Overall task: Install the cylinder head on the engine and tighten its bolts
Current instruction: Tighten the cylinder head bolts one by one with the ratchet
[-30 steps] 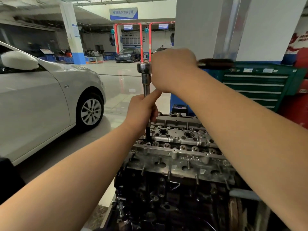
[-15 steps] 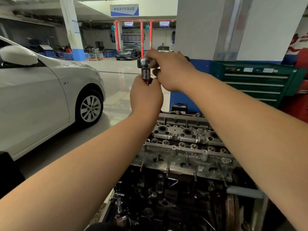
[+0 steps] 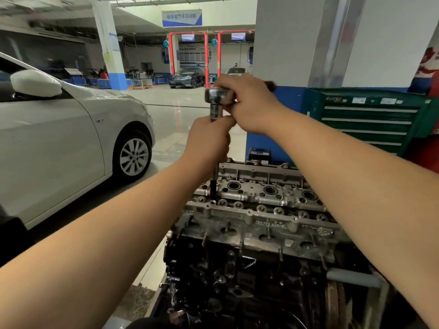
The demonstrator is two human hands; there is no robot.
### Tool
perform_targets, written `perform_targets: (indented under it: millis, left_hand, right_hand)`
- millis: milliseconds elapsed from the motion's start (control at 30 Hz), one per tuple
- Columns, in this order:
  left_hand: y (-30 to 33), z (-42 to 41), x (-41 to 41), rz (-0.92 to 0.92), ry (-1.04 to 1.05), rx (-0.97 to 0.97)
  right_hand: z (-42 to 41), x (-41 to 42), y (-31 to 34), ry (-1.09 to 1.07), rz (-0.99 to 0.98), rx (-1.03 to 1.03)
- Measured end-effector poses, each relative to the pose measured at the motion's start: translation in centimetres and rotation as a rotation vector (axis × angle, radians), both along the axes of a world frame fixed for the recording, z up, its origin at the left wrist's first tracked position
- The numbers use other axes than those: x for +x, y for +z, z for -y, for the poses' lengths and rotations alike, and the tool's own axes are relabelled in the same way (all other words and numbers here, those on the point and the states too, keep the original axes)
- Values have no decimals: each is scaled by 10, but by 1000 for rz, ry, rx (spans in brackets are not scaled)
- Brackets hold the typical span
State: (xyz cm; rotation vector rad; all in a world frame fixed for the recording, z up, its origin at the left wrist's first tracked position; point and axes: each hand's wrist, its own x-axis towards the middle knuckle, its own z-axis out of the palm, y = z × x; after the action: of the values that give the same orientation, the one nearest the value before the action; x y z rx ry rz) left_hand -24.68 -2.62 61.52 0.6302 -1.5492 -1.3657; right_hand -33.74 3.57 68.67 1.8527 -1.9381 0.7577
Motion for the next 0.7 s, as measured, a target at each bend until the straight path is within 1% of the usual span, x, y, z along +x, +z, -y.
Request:
perform_targets:
  millis: [33, 67, 100, 167, 233, 300, 333, 400, 467, 500, 567, 600, 633, 700]
  left_hand:
    - [-1, -1, 1, 5, -12, -9]
    - [-1, -1, 0, -2, 1, -3]
    - [-1, 0, 0, -21, 33, 12]
    - [-2, 2, -2, -66, 120, -1]
    - [-4, 5, -4, -46, 203, -129]
    - [-6, 8, -3, 39, 273, -241]
    - [-7, 10, -3, 47, 300, -245]
    - [-8, 15, -1, 11, 318, -190]
    - [-8, 16, 0, -53, 295, -127]
    - [-8, 14, -1, -67, 275, -127]
    - [-9, 7, -3, -44, 240, -175]
    - [-8, 5, -5, -32, 227, -186]
    - [-8, 5, -6, -28, 232, -185]
    - [-9, 9, -7, -24, 294, -187]
  right_hand:
    - [-1, 2, 0, 34, 48, 10]
    - [-2, 3, 2, 15, 22, 34]
    - [-2, 3, 6, -59, -65, 66]
    - [-7, 13, 15, -310, -339, 133]
    - [-16, 32, 20, -483, -518, 129]
    - [-23, 49, 19, -489, -627, 89]
    - [-23, 52, 17, -483, -644, 51]
    - [-16, 47, 14, -446, -634, -38]
    - [-1, 30, 10, -336, -524, -61]
    - [4, 21, 6, -269, -418, -58]
    - [7, 12, -1, -63, -56, -51]
    - [6, 9, -3, -17, 80, -35]
    - [6, 7, -3, -17, 126, -6]
    - [4, 6, 3, -173, -95, 55]
